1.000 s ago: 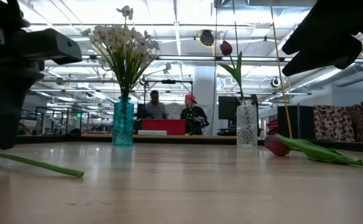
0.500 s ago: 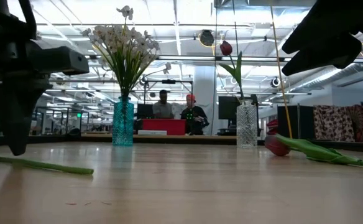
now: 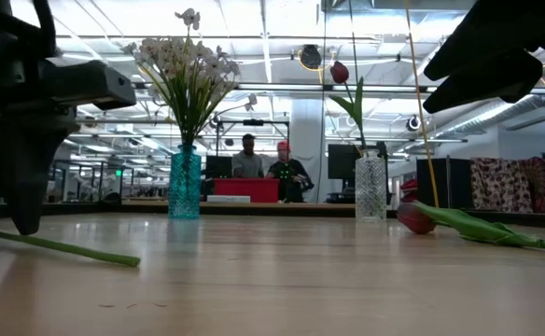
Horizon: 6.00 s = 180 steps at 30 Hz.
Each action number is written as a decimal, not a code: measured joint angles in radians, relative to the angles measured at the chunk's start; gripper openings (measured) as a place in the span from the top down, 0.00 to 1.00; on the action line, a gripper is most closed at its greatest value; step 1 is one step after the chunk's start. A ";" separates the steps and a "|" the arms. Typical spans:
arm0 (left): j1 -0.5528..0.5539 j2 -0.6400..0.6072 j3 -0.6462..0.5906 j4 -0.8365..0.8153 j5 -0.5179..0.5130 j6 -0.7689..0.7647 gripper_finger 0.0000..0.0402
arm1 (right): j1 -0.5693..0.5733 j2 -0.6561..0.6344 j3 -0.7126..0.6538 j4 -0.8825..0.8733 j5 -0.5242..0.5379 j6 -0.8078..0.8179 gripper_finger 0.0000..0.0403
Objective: Sort flowers into vase by color
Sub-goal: Put the left red tulip into the transparent vase
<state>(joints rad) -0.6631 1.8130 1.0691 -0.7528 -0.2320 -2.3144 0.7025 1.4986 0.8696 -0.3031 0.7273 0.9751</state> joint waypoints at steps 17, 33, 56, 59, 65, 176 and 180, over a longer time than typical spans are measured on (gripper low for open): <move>0.015 -0.008 -0.064 0.078 0.015 0.096 0.69 | 0.000 0.000 0.000 0.054 0.000 -0.045 0.35; 0.041 -0.005 -0.017 0.064 0.007 0.533 0.69 | 0.000 0.000 0.000 0.055 0.000 -0.046 0.35; 0.061 -0.006 0.016 0.035 -0.112 0.278 0.69 | 0.000 0.000 0.000 0.060 -0.019 -0.050 0.35; 0.065 0.003 0.016 0.034 -0.115 0.227 0.69 | 0.000 0.000 0.000 0.060 -0.019 -0.053 0.35; 0.101 0.054 0.019 0.062 -0.074 0.235 0.69 | 0.000 0.000 0.000 0.060 -0.020 -0.053 0.35; 0.103 0.082 0.474 0.892 -0.407 2.298 1.00 | 0.068 -0.093 -0.247 1.353 -0.127 -1.175 0.35; 0.109 0.101 0.473 0.897 -0.405 2.303 1.00 | 0.063 -0.047 -0.246 1.434 -0.129 -1.194 0.35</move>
<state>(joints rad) -0.5541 1.9144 1.5425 0.1437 -0.6367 -0.0114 0.7650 1.4519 0.6231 1.1312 0.5981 -0.2192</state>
